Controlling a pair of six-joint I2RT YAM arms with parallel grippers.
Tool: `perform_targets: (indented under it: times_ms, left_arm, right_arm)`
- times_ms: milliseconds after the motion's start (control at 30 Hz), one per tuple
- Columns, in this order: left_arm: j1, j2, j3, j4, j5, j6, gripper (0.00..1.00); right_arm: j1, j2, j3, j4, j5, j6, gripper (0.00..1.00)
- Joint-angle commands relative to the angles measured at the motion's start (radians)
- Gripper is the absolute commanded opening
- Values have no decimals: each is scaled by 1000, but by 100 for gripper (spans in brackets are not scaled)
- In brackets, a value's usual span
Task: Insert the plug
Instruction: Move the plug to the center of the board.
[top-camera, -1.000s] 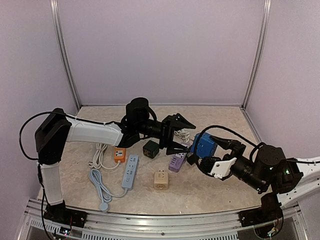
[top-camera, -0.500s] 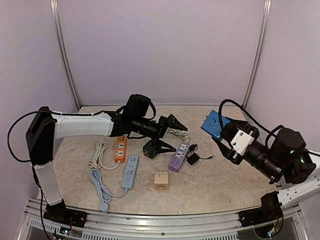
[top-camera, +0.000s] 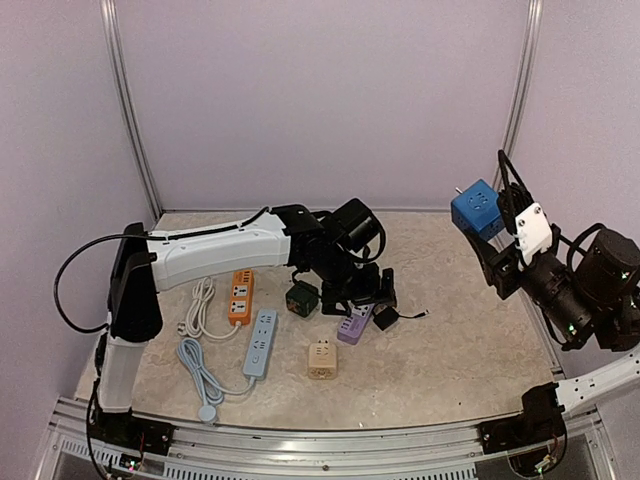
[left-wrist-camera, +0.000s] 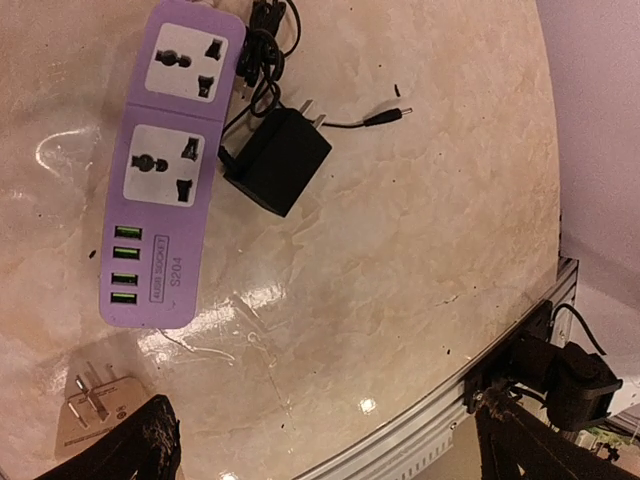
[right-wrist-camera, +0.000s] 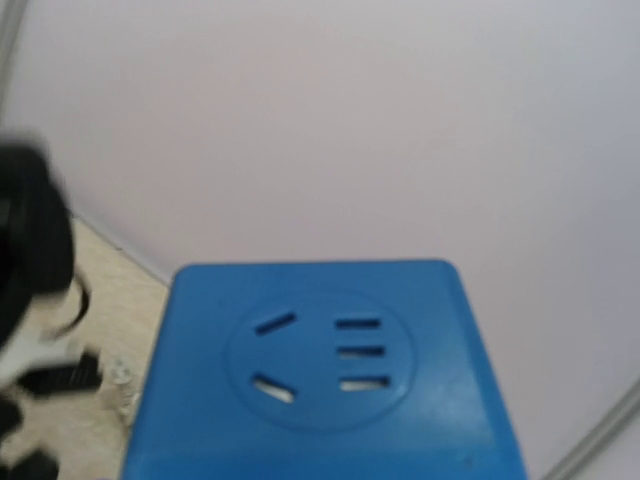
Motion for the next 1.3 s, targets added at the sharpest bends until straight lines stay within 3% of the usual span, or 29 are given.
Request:
perform_targets:
  times_ms: [0,233,667,867,1267]
  left_arm:
    - [-2,114,123,-117,-43,44,99]
    - [-20,284,337,-146,-35,52,99]
    - [-62,391,391,59,-33,158,99]
    - [-60,459,453,-27,-167,106,99]
    - [-40,537,479,-91,-229,44,99]
  right_arm:
    - [6,-17,58,56,108,9,0]
    - [5,-33,36,130,109,-31,0]
    - [6,-29,35,161,111,-49,0]
    - [6,-19,37,152,113,-37,0]
    - [6,-36,37,122,125,-11,0]
